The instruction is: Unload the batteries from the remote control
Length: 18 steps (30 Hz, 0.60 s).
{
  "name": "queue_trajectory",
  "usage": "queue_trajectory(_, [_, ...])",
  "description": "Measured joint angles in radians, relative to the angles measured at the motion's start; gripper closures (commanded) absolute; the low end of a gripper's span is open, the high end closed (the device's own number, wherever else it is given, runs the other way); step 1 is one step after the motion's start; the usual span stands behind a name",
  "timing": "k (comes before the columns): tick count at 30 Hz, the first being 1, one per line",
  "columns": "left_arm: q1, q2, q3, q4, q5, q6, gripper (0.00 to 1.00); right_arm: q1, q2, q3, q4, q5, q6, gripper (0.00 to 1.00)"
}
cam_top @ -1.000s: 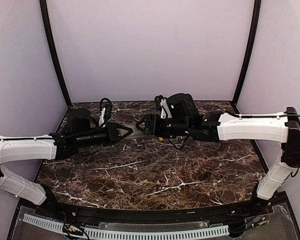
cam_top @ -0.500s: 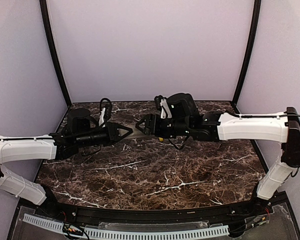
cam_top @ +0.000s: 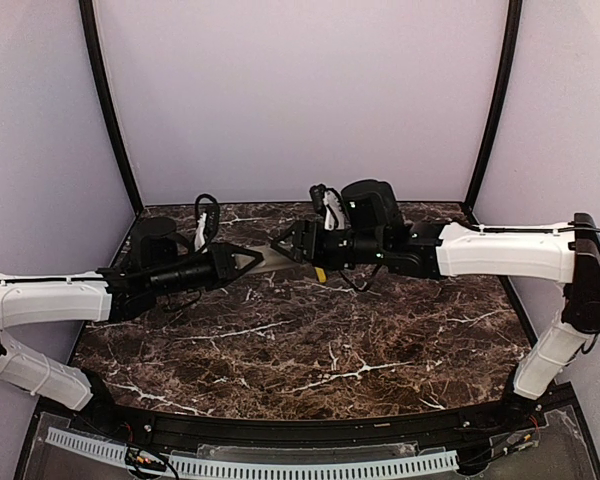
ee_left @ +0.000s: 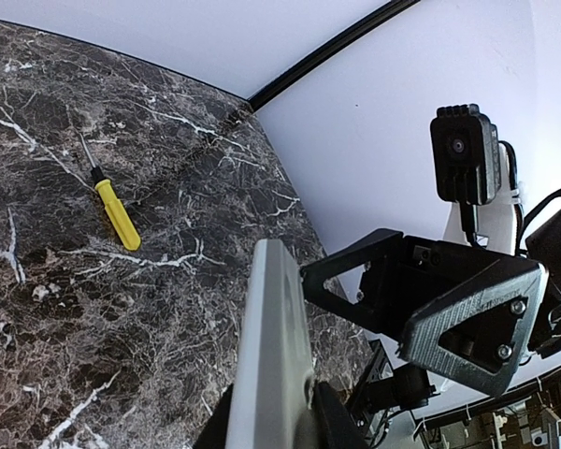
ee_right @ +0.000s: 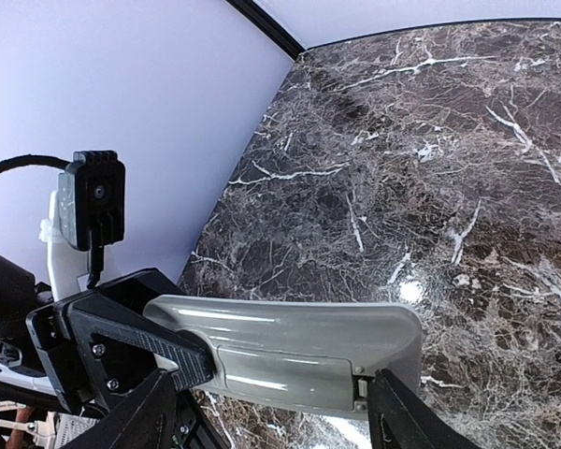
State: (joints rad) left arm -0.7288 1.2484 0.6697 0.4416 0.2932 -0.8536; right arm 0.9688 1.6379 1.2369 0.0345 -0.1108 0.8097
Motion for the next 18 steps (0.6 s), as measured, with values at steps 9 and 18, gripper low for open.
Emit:
queue_trajectory(9, [0.002, -0.003, -0.013, 0.030, -0.002, -0.005, 1.00, -0.023, -0.003, -0.025, 0.057, -0.078, -0.001, 0.31])
queue_trajectory(18, [0.002, -0.024, -0.019, 0.031, 0.005, -0.003, 1.00, -0.043, -0.026, -0.086, 0.157, -0.165, 0.008, 0.30])
